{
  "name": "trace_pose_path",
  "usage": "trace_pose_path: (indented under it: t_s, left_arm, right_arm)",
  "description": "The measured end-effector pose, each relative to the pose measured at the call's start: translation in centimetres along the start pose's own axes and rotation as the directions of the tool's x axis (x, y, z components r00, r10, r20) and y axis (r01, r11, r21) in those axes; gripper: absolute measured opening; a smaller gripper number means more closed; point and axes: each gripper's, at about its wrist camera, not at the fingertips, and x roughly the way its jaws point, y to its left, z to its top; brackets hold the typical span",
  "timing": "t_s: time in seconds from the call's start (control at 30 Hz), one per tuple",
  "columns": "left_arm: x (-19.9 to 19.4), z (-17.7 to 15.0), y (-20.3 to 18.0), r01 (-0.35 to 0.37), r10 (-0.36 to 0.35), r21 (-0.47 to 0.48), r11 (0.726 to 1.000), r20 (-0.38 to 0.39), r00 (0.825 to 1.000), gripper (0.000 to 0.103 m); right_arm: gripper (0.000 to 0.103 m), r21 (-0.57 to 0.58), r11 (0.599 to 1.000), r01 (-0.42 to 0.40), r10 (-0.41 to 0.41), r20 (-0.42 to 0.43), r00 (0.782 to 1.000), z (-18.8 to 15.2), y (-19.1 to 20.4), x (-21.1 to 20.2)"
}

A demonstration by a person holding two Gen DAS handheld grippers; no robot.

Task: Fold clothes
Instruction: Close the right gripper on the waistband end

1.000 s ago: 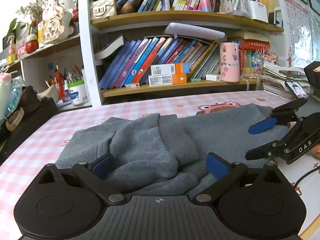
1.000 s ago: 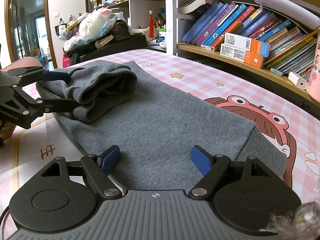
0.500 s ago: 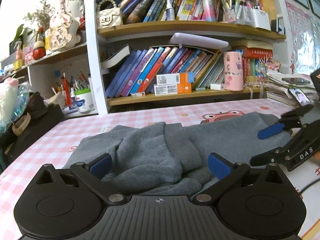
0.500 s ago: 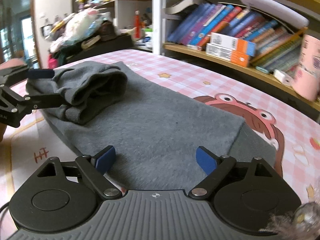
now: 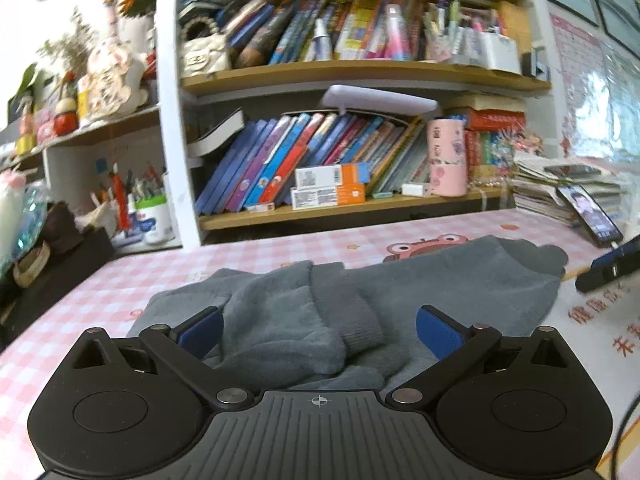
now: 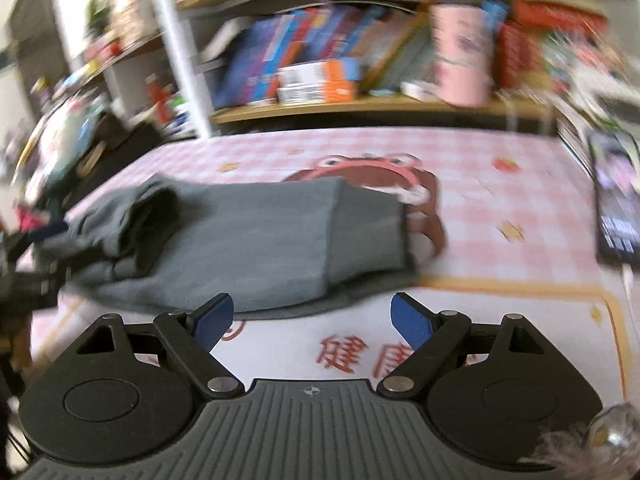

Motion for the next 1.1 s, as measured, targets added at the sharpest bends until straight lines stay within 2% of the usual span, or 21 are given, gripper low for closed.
trace_pose_path:
  t_s: [0.17,0.4,0.57,0.7,0.87,0.93,1.0,1.1]
  left_arm:
    - [-0.4,-0.1,-0.8,0.004,-0.005,0.043,0.999,0.029,1.000,0.103]
    - [-0.7,-0.1,-0.4,0.010,-0.011,0.018,1.000,0.045,0.999,0.103]
    - [-0.8,-0.1,-0.2,0.021,-0.022,0.011,1.000,0.054,0.998,0.103]
    - [-0.9,-0.1,-0.3,0.028,-0.029,0.016,0.999,0.062,0.998,0.103]
    - [-1.1,-0.2,-0.2,0.036,-0.037,0.012,0.999,0.072,0.997,0.103]
    - [-1.1,-0.2,-0.1,0.036,-0.036,0.005,0.999,0.074,0.997,0.103]
    - [-1.1,-0.2,0.0,0.036,-0.036,-0.001,0.999,0.076,0.996,0.103]
    - [-1.2,-0.2,-0.1,0.034,-0.034,0.001,0.999,0.078,0.996,0.103]
  right_arm:
    - [0.085,0.135,0.991,0.011,-0.006,-0.031,0.999,0.2,-1.0,0.6]
    - [0.078,0.310,0.950,-0.035,0.060,-0.071,0.996,0.9,-1.7,3.2]
    - [0.063,0.351,0.936,-0.001,0.020,-0.052,0.998,1.4,-1.8,4.3]
    - [0.062,0.373,0.928,0.022,-0.011,-0.031,0.999,1.7,-1.9,5.1]
    - [0.058,0.331,0.943,0.043,-0.039,-0.021,0.999,2.1,-1.0,5.7]
    - [0.049,0.302,0.952,0.049,-0.050,-0.005,0.999,2.1,-0.5,5.7]
    - [0.026,0.269,0.962,0.055,-0.062,0.017,0.998,2.2,-0.1,5.6]
    - [0.021,0.211,0.977,0.009,-0.037,0.128,0.991,2.6,1.0,4.1]
